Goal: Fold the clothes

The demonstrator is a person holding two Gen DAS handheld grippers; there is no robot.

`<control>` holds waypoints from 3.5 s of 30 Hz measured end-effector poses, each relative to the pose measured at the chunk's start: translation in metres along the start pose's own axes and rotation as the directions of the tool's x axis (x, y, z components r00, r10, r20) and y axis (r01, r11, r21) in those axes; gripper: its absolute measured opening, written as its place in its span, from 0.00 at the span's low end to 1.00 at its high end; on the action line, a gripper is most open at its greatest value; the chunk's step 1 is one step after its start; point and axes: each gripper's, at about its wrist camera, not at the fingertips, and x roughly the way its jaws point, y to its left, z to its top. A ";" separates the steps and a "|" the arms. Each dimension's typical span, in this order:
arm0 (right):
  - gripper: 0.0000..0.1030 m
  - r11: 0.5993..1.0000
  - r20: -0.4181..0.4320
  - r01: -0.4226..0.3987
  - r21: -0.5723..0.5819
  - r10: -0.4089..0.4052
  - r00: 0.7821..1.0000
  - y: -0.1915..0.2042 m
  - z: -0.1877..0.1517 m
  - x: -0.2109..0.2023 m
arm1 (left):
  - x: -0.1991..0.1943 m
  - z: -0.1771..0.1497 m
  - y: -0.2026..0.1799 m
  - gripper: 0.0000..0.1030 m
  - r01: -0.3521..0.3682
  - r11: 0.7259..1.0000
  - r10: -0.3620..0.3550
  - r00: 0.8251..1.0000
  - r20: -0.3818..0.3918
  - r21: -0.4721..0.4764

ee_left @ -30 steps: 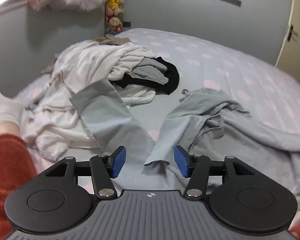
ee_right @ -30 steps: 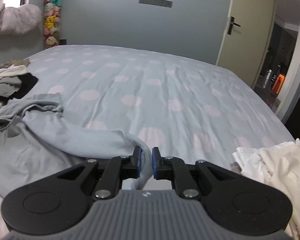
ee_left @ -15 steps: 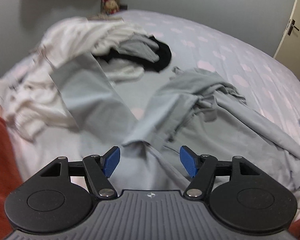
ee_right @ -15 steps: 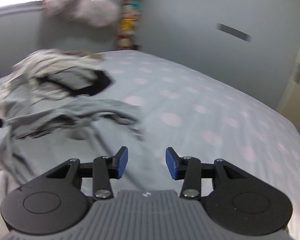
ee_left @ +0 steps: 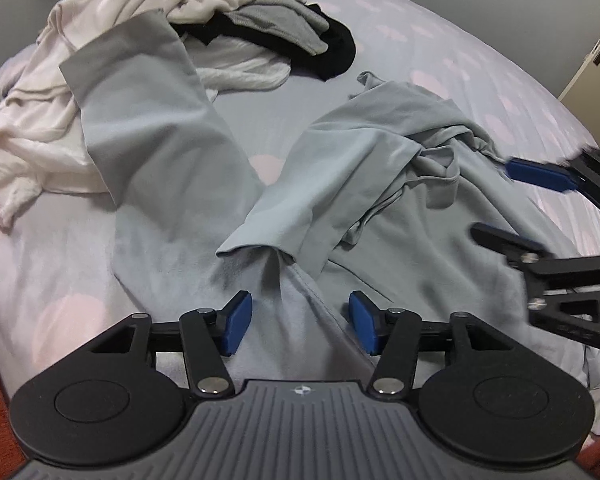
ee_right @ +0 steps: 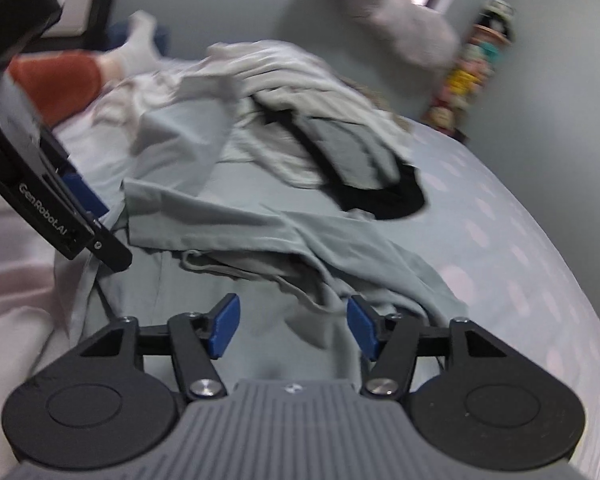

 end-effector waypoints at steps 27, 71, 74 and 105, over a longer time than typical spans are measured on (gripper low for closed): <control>0.06 0.954 0.077 0.245 0.171 -0.261 0.962 -0.069 0.040 -0.026 | -0.060 0.023 0.010 0.04 -0.014 1.000 0.017 0.977 0.214 -0.015; 0.04 0.284 -0.417 0.554 0.783 -0.421 0.805 -0.076 -0.211 -0.283 | -0.098 0.006 0.009 0.41 -0.131 0.983 0.105 0.976 0.192 0.127; 0.03 0.205 -0.491 0.630 0.749 -0.468 0.735 -0.082 -0.228 -0.305 | -0.101 0.004 0.002 0.42 -0.107 0.983 0.077 0.977 0.198 0.147; 0.39 0.464 -0.217 0.296 0.835 -0.216 0.952 -0.029 -0.175 -0.232 | -0.001 -0.031 -0.167 0.46 0.237 0.664 -0.181 0.971 -0.154 0.710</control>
